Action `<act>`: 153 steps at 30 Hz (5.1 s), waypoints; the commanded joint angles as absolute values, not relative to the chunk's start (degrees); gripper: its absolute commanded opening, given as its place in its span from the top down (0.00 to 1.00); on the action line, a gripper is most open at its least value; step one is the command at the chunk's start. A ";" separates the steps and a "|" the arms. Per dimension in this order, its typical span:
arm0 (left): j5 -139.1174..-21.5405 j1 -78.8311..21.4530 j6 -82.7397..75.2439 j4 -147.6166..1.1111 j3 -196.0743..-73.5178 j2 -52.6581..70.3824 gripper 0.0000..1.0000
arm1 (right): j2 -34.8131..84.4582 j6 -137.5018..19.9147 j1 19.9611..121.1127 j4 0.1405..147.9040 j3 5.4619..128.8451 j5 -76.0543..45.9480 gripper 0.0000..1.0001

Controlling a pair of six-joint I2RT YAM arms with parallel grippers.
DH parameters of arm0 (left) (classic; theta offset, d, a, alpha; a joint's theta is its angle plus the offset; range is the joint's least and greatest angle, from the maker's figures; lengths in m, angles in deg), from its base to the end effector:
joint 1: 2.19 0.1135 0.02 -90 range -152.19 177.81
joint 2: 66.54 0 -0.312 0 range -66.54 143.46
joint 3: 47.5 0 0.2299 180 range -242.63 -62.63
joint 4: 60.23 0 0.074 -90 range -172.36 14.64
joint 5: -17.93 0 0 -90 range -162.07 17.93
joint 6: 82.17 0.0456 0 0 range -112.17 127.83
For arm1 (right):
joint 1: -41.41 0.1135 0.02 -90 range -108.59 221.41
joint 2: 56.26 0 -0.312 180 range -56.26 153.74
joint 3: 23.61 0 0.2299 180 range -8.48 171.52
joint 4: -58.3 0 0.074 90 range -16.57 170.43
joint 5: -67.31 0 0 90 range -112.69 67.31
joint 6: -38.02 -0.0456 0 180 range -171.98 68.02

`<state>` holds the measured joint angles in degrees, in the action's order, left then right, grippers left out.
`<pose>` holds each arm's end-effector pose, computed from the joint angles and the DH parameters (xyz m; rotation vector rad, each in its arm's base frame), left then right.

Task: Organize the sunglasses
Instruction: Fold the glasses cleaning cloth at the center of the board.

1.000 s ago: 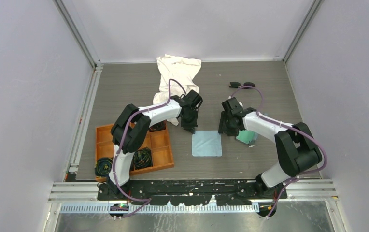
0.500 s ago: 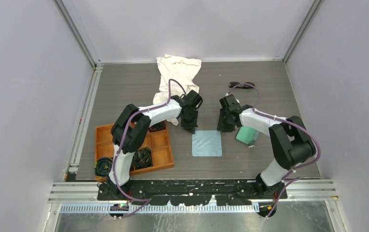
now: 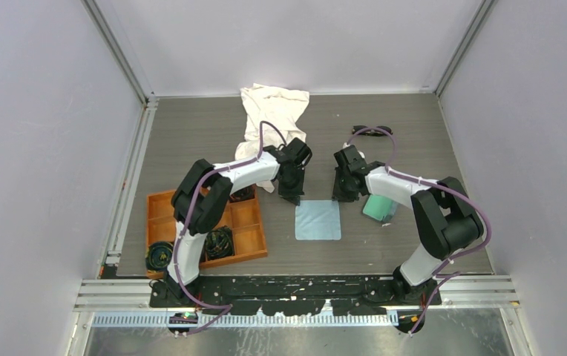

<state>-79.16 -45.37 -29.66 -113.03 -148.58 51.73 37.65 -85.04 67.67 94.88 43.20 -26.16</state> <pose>0.3084 -0.2971 0.2083 0.1767 2.9127 -0.4710 0.2693 0.1298 0.2129 0.1794 2.6969 0.2416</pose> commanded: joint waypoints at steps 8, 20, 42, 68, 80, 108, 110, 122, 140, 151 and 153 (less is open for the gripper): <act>-79.51 -45.70 -29.43 -114.41 -151.47 52.69 1.00 | 37.49 -84.50 69.74 96.54 41.18 -29.87 0.76; -79.84 -45.70 -28.91 -114.92 -151.92 52.78 0.99 | 36.99 -84.74 70.62 97.45 41.96 -31.54 1.00; -85.17 -46.20 -29.97 -109.37 -142.87 41.33 1.00 | 21.08 -85.99 73.34 96.49 34.98 -32.15 0.99; -85.33 -48.95 -30.14 -108.12 -137.76 36.78 1.00 | 9.76 -89.94 78.47 100.12 29.39 -34.52 0.99; -85.32 -51.32 -30.67 -108.10 -134.71 37.65 1.00 | 8.07 -92.25 81.13 101.98 26.03 -35.84 0.99; -83.35 -48.83 -27.46 -108.98 -143.61 43.16 1.00 | 9.45 -93.01 81.41 98.32 27.45 -39.92 0.99; -82.94 -48.49 -27.11 -109.51 -144.25 43.50 1.00 | 9.85 -92.57 81.40 98.47 27.96 -40.44 1.00; -84.47 -47.19 -26.95 -106.97 -140.65 40.87 1.00 | 11.49 -93.06 81.38 97.95 28.68 -42.10 0.99; -83.70 -47.28 -28.75 -104.58 -137.92 38.65 0.97 | 12.74 -92.32 81.45 97.90 28.41 -39.37 1.00; -81.47 -48.54 -24.23 -112.30 -148.59 48.35 0.61 | 13.15 -92.21 81.43 98.11 28.74 -39.46 1.00; -81.12 -48.76 -24.30 -112.39 -148.92 49.16 0.61 | 13.26 -92.19 81.38 98.08 28.86 -39.49 0.99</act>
